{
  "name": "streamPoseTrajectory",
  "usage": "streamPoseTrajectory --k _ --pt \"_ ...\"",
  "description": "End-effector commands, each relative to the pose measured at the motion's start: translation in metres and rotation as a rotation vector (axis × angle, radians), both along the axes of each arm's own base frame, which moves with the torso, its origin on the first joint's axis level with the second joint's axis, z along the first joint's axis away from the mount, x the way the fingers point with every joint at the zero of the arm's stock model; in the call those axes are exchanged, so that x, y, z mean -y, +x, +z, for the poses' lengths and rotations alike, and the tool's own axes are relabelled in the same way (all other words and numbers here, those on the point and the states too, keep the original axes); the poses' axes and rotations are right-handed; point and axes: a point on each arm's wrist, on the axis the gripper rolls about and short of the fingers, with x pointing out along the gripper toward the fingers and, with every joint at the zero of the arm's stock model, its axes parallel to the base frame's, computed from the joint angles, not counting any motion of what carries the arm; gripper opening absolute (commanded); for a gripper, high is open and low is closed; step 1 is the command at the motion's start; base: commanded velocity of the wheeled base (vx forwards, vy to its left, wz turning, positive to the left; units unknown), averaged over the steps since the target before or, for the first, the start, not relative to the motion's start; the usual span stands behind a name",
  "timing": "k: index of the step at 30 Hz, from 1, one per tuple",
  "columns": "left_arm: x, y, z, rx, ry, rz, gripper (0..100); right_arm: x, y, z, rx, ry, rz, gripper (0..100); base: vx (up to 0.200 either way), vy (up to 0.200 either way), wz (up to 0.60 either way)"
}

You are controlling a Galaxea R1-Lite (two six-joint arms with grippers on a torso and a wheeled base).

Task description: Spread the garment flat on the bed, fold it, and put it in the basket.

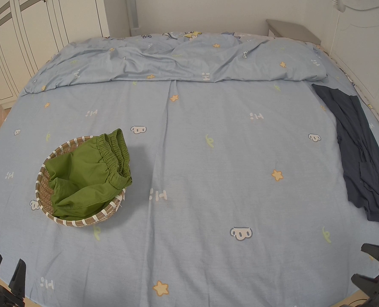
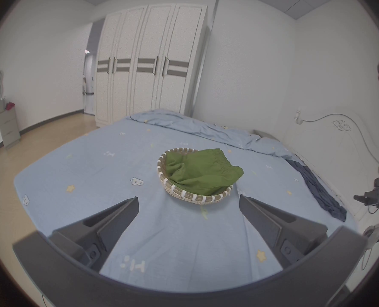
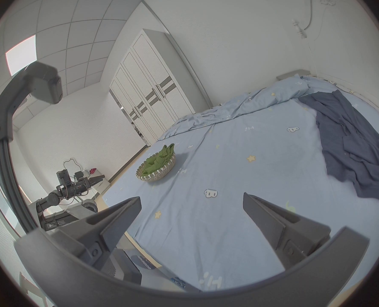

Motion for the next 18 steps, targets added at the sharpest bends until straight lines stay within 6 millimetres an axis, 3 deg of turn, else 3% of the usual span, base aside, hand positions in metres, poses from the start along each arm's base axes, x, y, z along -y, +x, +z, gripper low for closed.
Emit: streamPoseTrajectory --k 1,5,12,13,18 --pt "0.000 -0.004 -0.024 0.025 0.154 0.042 100 0.003 -0.024 -0.026 0.085 0.000 -0.019 100 0.000 0.000 0.00" --pt "0.002 -0.002 -0.027 0.045 0.228 -0.029 100 0.003 -0.035 -0.041 0.142 0.003 -0.066 100 0.000 0.000 0.00" --pt "0.003 -0.002 -0.028 0.044 0.226 -0.087 100 0.004 -0.037 -0.042 0.202 -0.026 -0.255 100 0.000 0.000 0.00" --pt "0.003 -0.002 -0.028 0.045 0.220 -0.089 100 0.006 -0.037 -0.043 0.227 -0.080 -0.339 100 0.000 0.000 0.00" --pt "0.003 -0.002 -0.028 0.044 0.216 -0.086 100 0.008 -0.035 -0.046 0.288 -0.223 -0.437 100 0.000 0.000 0.00"
